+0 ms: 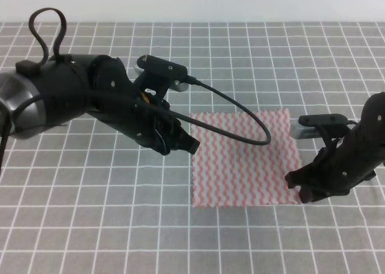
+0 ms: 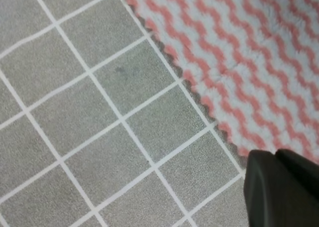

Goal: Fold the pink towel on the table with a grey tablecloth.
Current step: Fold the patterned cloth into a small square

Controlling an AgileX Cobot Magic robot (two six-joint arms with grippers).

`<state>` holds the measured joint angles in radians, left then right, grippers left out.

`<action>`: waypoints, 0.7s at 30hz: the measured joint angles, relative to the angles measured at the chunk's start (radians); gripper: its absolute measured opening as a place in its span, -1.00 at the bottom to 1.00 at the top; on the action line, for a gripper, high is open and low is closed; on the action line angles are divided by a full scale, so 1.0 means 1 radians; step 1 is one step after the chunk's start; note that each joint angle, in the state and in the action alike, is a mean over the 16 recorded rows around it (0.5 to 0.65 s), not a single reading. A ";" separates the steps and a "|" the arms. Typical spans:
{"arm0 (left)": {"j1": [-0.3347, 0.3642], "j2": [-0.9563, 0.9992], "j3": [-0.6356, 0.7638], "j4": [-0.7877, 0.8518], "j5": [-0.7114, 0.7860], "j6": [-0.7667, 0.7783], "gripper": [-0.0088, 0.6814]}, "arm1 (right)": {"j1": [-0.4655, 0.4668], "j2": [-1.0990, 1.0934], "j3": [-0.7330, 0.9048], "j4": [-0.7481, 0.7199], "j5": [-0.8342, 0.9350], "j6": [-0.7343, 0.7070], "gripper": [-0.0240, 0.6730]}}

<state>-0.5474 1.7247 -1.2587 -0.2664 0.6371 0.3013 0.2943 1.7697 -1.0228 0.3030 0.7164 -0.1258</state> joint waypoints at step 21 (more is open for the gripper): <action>-0.009 0.010 0.000 0.049 0.113 0.310 -0.38 | 0.005 -0.039 -0.168 0.000 0.081 -0.006 -0.98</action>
<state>-0.5565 1.7344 -1.2589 -0.2172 0.7506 0.6117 0.2990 1.7312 -1.1907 0.3026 0.7976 -0.1320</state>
